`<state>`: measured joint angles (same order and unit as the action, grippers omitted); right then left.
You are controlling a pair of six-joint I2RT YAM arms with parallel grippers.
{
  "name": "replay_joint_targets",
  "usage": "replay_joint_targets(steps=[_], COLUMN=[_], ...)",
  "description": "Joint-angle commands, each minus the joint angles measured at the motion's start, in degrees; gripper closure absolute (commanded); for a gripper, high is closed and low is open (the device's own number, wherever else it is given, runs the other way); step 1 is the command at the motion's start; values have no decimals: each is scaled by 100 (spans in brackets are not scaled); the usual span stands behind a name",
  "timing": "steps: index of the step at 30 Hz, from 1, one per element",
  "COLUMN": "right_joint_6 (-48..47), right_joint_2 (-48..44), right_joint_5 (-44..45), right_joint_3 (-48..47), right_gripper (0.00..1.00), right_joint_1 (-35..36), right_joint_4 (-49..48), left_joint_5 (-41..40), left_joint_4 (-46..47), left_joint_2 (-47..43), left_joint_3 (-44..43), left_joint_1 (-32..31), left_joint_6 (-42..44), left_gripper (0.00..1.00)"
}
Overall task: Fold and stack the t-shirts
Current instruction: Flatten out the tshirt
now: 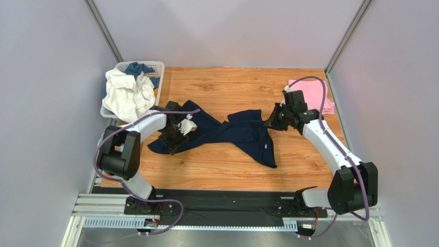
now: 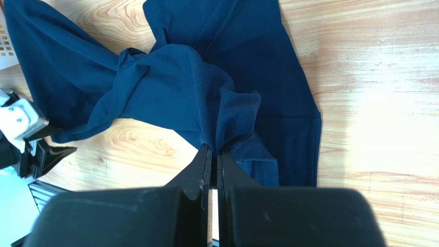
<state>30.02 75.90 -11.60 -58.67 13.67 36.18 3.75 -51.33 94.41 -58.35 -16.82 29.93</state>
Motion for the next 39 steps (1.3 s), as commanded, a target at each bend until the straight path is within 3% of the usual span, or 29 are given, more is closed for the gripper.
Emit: replay_joint_targets(steps=[1, 2, 4, 5, 6, 7, 15, 28, 39], right_joint_6=[-93, -102, -110, -110, -119, -119, -286, -857, -884], right_joint_2=[-198, -207, -251, -268, -286, -312, -689, -2666, -4109], right_joint_5=[-97, -97, -97, -97, -80, -80, -62, 368, 176], right_joint_3=[-39, -47, -56, -65, -74, -100, -530, -2376, -2921], right_gripper=[100, 100, 100, 100, 100, 100, 100, 100, 100], right_joint_1=[-14, -14, -14, -14, -14, -14, -31, -31, 4], right_joint_4=[-243, -243, -243, -243, -243, -235, 142, 925, 1040], left_joint_5=[-50, -50, -76, -85, -128, -137, -120, -269, -542], left_joint_4=[264, 290, 387, 404, 439, 431, 63, -2328, -3085], left_joint_2=[191, 261, 341, 411, 438, 473, 157, -1292, -2426], left_joint_3=[-159, -168, -203, -229, -265, -352, -984, -5227, -6803], left_joint_1=[170, 188, 223, 223, 232, 232, 240, 240, 240], left_joint_6=[-14, -14, -40, -58, -84, -136, -190, -93, 188], left_gripper=[40, 41, 59, 71, 91, 100, 100, 100, 100])
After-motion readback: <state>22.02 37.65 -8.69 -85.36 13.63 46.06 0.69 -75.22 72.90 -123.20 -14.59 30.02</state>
